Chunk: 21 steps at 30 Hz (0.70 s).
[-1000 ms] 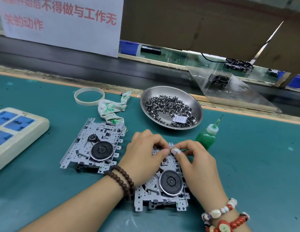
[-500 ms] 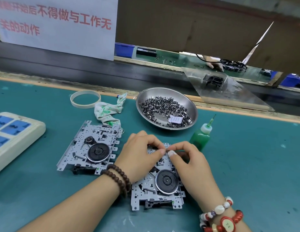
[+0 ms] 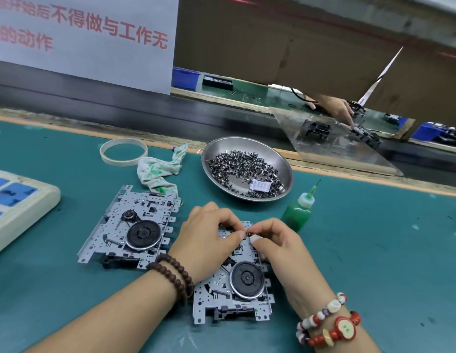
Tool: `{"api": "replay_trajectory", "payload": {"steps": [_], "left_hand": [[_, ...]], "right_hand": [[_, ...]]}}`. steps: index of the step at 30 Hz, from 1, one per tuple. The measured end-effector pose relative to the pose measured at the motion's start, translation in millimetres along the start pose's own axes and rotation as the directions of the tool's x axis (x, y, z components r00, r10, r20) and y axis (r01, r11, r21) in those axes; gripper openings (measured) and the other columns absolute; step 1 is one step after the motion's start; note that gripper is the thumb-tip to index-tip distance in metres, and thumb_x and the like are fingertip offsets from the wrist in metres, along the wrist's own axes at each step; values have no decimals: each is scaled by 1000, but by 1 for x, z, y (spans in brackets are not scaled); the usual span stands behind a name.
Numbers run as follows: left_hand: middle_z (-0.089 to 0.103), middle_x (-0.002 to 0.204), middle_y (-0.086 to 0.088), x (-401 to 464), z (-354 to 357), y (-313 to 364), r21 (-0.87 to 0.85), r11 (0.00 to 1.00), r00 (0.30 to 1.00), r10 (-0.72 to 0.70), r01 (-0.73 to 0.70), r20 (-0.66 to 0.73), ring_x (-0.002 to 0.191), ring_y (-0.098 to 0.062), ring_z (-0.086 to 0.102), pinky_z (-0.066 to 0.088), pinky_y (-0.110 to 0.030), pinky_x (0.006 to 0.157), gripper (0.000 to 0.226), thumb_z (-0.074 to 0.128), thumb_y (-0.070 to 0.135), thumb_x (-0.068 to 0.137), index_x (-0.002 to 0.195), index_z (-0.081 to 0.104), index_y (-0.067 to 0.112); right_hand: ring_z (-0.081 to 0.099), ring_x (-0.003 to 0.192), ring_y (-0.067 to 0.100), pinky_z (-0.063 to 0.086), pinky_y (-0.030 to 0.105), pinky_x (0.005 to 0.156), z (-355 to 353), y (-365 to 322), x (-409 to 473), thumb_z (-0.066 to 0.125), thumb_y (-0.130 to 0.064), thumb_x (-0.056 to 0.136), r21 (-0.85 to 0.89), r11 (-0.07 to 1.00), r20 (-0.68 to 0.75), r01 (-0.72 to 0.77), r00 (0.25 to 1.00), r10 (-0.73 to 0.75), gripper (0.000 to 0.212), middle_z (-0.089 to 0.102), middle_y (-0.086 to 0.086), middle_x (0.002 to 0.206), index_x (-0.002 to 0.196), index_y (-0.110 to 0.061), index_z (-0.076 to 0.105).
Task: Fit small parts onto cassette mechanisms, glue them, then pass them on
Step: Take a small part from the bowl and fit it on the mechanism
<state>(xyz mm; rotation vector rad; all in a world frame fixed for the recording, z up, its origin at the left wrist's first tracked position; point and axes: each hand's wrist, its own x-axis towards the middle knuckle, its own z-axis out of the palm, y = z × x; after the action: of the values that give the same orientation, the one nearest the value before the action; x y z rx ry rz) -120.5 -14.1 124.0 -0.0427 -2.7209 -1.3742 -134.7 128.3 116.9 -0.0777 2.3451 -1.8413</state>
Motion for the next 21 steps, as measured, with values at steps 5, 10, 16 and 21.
{"api": "replay_trajectory", "payload": {"steps": [5,10,16,21], "left_hand": [[48,84,15,-1,0,1,-8,1000,1000,-3,3,-4,97,-6,41,34,-33,97,19,62,33,84,68,54,39],[47,84,15,-1,0,1,-14,1000,1000,-10,10,-3,98,-7,40,33,-35,98,18,61,33,85,70,53,39],[45,83,16,-2,1,0,-8,1000,1000,1,-1,-4,99,-7,39,33,-35,98,18,60,33,85,70,52,40],[44,84,17,-2,1,-1,18,999,1000,27,-27,-11,99,-7,39,34,-35,98,21,58,33,87,71,49,41]], "right_hand": [[49,57,1,41,11,55,1,-3,-2,55,3,84,-3,1000,8,-6,1000,6,19,59,-3,71,81,-15,59],[47,64,9,39,11,54,3,-6,-3,54,4,85,-2,1000,5,-4,1000,4,19,58,0,74,82,-14,59],[44,65,12,36,11,49,6,-7,-4,52,6,85,-17,1000,-29,0,1000,-1,19,55,2,72,82,-12,58],[41,60,10,34,10,46,9,-9,-4,49,9,85,4,1000,-56,-14,998,14,23,52,1,71,79,-13,55]]}}
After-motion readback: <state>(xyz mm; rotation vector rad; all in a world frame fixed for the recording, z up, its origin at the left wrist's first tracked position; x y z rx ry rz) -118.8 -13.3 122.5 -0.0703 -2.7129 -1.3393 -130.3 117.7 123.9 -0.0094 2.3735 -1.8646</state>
